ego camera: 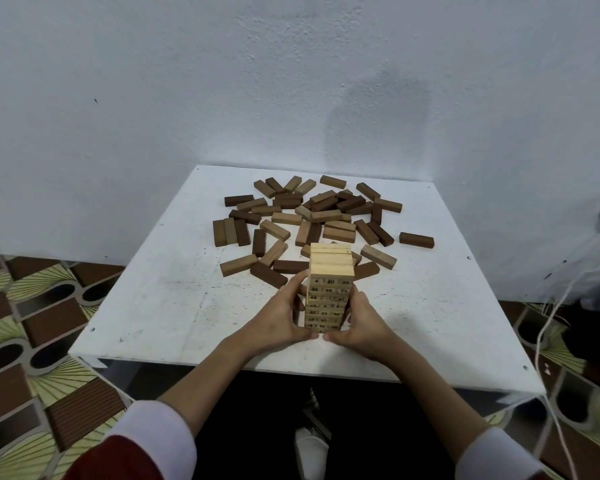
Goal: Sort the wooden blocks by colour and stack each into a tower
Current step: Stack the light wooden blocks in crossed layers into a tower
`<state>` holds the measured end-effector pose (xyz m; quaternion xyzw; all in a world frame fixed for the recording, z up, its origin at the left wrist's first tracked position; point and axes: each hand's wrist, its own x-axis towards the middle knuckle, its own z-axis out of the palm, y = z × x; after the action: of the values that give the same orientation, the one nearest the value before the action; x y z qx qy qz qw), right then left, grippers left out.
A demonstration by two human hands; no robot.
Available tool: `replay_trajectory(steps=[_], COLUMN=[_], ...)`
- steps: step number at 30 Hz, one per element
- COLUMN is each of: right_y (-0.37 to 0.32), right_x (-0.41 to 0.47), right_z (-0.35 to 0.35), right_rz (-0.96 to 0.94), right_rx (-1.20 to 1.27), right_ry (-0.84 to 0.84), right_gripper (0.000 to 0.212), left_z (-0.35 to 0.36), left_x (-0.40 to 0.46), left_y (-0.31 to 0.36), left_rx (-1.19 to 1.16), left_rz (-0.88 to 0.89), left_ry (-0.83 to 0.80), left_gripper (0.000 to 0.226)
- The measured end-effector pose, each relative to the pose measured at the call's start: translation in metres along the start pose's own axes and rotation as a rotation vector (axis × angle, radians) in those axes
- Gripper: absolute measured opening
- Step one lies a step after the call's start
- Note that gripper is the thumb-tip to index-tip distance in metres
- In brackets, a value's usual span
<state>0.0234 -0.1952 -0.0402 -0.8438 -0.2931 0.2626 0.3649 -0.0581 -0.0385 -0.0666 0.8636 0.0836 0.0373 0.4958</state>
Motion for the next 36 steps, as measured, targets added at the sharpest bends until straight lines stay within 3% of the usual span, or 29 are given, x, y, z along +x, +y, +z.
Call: replay_trajectory(steps=[18, 36], right_y=[0.004, 0.038], right_x=[-0.001, -0.021], right_z=[-0.002, -0.041], right_rz=[-0.073, -0.139], right_rx=[0.059, 0.157], right_ry=[0.018, 0.079], right_gripper=[0.086, 0.071], left_z=[0.001, 0.044], left_x=[-0.003, 0.021], left_y=[0.01, 0.036], left_rx=[-0.101, -0.111], left_rz=[-0.014, 0.047], left_ry=[0.013, -0.043], left_gripper=[0.082, 0.081])
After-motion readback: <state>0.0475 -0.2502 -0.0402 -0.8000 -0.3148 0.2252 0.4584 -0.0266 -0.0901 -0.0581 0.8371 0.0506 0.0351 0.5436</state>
